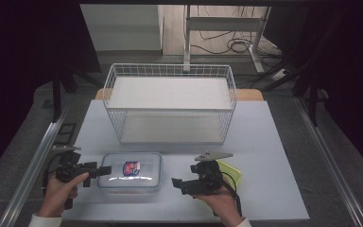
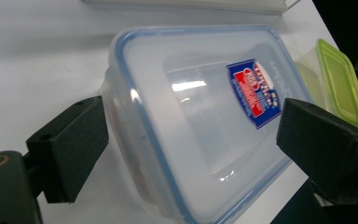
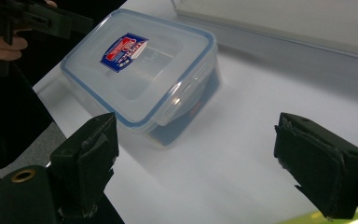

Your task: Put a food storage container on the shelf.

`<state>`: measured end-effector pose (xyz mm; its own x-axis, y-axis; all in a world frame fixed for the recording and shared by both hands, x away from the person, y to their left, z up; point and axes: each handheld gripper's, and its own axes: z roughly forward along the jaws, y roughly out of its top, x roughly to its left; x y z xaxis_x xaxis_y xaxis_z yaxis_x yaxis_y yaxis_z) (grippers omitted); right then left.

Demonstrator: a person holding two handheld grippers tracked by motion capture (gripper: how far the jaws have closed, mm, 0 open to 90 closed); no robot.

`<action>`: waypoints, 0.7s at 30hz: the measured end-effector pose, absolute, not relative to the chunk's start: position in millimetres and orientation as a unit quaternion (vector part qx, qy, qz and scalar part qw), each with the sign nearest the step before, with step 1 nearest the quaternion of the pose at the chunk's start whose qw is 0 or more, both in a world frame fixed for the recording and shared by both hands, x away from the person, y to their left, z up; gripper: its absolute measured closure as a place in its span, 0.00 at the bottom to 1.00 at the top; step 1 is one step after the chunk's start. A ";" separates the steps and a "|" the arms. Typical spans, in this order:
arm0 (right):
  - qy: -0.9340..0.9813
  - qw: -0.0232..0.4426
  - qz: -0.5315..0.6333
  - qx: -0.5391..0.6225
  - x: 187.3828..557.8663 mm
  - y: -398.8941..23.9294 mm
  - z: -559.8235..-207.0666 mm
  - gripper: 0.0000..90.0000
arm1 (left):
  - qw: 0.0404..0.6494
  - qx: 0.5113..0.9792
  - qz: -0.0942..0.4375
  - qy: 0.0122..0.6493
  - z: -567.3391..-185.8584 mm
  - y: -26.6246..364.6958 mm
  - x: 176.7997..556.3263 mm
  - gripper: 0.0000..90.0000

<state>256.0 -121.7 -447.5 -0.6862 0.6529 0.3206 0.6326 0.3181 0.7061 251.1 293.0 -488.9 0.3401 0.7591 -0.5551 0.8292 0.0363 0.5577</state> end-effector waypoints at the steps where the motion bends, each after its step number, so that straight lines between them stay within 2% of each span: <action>1: 0.811 0.012 0.428 0.397 256.0 -119.4 -447.4 0.15 | 0.435 0.690 -0.039 0.578 -491.1 294.1 250.4 0.10; 10: 0.806 -0.015 0.420 0.417 266.3 -88.9 -454.7 0.13 | 0.429 0.686 -0.073 0.584 -510.1 292.5 256.7 0.11; 17: 0.797 -0.031 0.402 0.449 280.2 -57.4 -469.3 0.11 | 0.433 0.683 -0.092 0.580 -517.1 291.6 259.7 0.19; 21: 0.794 -0.042 0.395 0.461 285.3 -48.3 -476.8 0.11 | 0.437 0.683 -0.104 0.576 -518.9 291.4 260.5 0.20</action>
